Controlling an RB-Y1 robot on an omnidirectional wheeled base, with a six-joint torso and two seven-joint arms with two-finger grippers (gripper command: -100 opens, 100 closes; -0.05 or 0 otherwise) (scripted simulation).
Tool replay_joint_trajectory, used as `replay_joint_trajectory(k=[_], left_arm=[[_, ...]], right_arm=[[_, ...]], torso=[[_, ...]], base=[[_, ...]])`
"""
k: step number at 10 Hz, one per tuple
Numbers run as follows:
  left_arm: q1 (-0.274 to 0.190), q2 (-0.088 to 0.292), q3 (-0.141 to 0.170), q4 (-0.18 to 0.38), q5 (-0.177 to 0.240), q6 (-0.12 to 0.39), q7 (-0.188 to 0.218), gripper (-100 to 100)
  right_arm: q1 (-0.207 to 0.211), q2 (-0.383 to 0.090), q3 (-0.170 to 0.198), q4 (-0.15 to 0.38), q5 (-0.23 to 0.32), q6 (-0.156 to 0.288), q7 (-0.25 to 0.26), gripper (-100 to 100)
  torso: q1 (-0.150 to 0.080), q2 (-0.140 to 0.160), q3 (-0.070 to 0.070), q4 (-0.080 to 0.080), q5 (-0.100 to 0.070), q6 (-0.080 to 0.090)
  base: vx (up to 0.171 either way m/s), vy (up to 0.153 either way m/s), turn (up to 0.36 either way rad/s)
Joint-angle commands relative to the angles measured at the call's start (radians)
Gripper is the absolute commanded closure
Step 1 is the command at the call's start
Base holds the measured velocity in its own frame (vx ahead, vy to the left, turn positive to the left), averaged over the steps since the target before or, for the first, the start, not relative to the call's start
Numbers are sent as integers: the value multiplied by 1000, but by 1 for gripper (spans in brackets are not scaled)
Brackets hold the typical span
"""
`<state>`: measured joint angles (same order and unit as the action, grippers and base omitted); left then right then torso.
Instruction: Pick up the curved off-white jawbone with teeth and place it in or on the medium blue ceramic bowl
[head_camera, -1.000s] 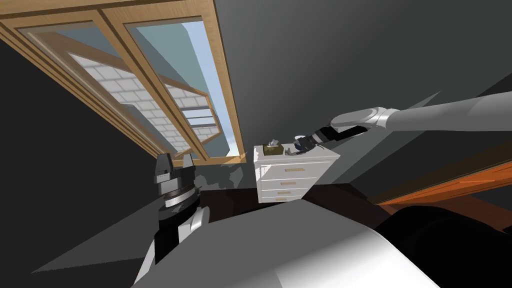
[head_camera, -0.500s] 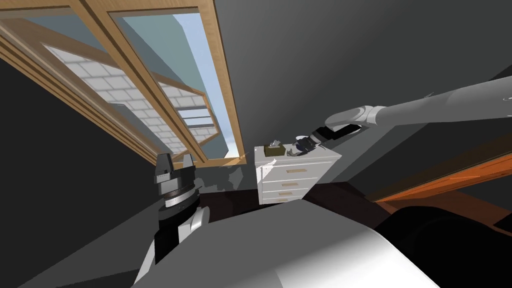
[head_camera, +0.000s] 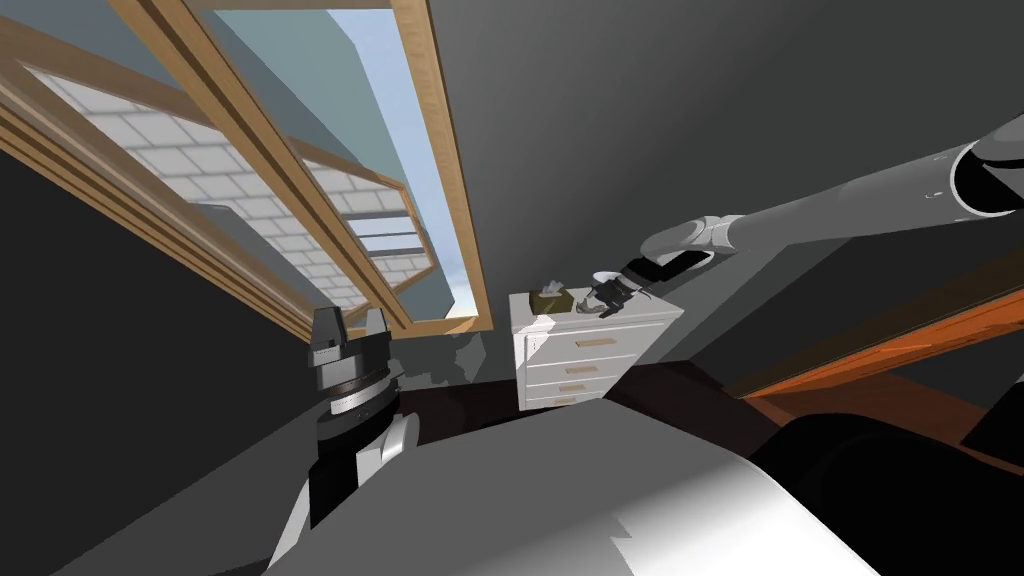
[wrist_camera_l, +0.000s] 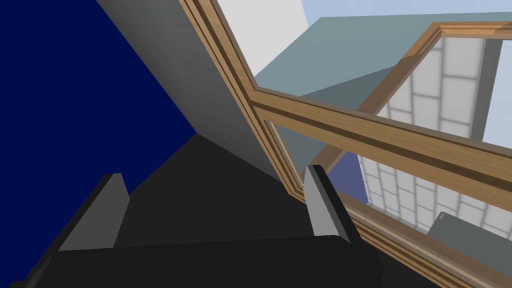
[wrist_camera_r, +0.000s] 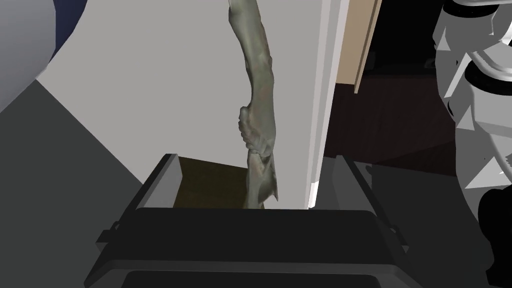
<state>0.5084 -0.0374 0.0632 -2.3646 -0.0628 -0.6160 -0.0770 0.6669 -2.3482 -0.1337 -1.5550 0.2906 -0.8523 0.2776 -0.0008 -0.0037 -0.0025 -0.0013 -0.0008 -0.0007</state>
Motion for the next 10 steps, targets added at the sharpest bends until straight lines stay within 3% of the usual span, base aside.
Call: replay_joint_trajectory(k=[1,2,3,5,6,7,10], left_arm=[[0,0,0,0,0,0,0,0],[0,0,0,0,0,0,0,0],[0,0,0,0,0,0,0,0],[0,0,0,0,0,0,0,0],[0,0,0,0,0,0,0,0],[0,0,0,0,0,0,0,0],[0,0,0,0,0,0,0,0]], right_arm=[[0,0,0,0,0,0,0,-100],[3,-2,1,0,-1,-1,2,0],[24,22,11,22,-1,9,10,-100],[50,52,22,50,-1,21,20,-100],[29,43,26,34,3,16,12,-100],[31,45,27,35,3,18,13,100],[30,45,26,35,2,18,13,100]], torso=[[0,0,0,0,0,0],[-1,1,1,0,0,0],[-1,1,1,0,0,0],[0,5,3,1,0,-1],[1,6,4,1,0,-1],[0,5,3,2,0,0],[-2,1,1,0,0,0]], base=[[7,11,-11],[0,0,0],[-35,27,263],[-71,41,273],[-38,17,42],[0,0,0],[0,0,0]])
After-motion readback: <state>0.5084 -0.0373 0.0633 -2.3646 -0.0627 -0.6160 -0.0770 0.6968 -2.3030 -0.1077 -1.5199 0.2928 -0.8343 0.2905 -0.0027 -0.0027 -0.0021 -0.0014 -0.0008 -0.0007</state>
